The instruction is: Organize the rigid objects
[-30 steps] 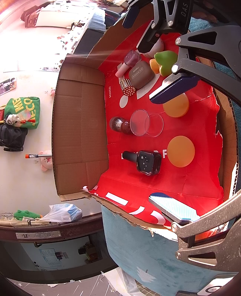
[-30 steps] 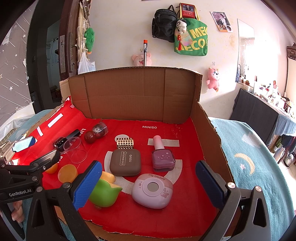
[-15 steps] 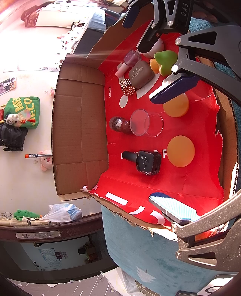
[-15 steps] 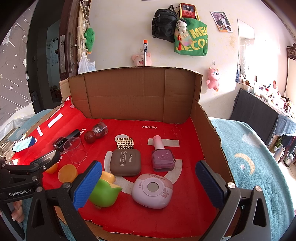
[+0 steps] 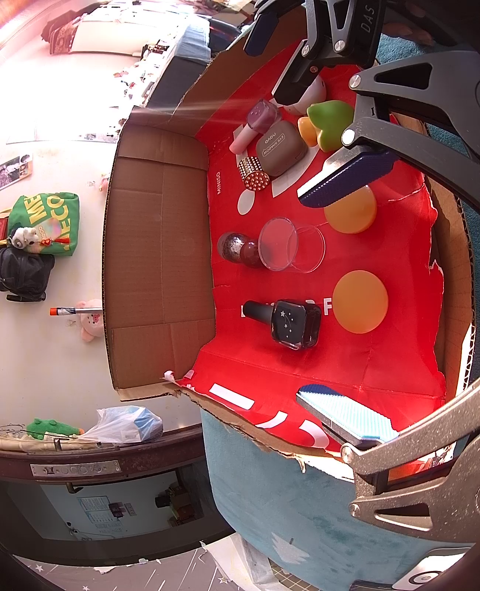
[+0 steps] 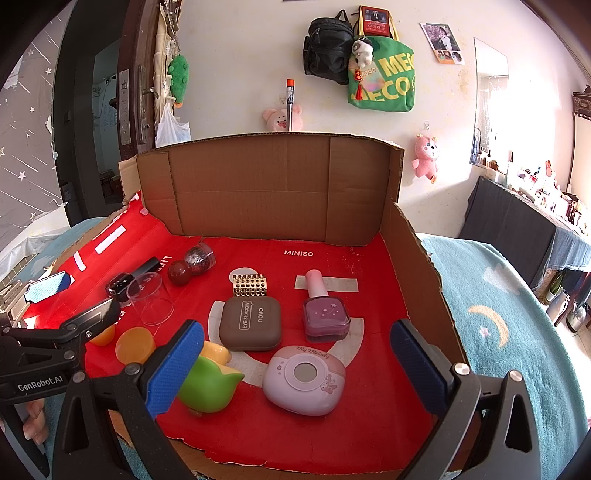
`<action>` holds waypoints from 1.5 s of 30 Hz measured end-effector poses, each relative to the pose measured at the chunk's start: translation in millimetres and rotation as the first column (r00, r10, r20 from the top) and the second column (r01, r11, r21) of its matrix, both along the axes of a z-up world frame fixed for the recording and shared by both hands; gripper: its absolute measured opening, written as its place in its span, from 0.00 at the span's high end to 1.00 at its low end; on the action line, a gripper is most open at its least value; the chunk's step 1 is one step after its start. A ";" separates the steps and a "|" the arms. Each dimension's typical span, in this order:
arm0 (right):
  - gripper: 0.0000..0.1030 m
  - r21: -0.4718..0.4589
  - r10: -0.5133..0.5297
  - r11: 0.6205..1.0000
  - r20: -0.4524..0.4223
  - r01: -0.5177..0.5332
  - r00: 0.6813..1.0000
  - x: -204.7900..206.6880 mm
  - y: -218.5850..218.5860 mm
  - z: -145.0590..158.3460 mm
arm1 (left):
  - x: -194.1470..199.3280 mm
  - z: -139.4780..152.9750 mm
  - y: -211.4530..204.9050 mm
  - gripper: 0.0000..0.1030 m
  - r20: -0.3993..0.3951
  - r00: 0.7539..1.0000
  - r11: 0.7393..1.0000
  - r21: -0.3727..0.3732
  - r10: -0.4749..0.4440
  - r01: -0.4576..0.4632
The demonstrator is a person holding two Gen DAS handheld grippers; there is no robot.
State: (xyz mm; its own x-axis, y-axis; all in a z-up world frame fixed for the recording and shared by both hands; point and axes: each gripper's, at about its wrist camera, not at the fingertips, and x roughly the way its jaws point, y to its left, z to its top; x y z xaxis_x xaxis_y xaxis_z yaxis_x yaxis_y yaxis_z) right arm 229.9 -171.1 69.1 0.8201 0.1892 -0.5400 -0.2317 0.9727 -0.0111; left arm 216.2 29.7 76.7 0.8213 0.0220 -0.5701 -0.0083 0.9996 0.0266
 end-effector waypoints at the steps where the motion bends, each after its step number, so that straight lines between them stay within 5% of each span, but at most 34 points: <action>1: 0.00 0.000 0.000 1.000 0.000 0.000 1.000 0.0 0.0 0.0 | 0.1 0.0 0.0 0.05 0.000 1.000 1.000 0.000 0.000 0.000; 22: 0.00 0.003 0.003 1.000 0.000 -0.003 1.000 -0.1 -0.2 0.5 | -3.9 1.4 -0.5 0.05 0.011 1.000 1.000 0.001 0.005 -0.005; 34: 0.00 0.002 0.019 1.000 0.038 -0.019 0.999 -69.0 -3.9 40.2 | -84.6 26.8 -11.0 0.05 -0.020 1.000 1.000 0.004 0.005 -0.005; 41: 0.00 0.033 0.003 0.999 -0.114 0.001 0.994 -102.9 -15.3 10.5 | -113.5 -14.3 -9.0 0.05 -0.219 0.976 0.998 -0.063 0.008 -0.022; 45: 0.00 0.020 -0.042 0.999 -0.250 0.049 0.967 -97.7 -20.6 -25.2 | -112.4 -34.4 -16.0 0.05 -0.274 0.961 0.999 -0.019 0.024 -0.030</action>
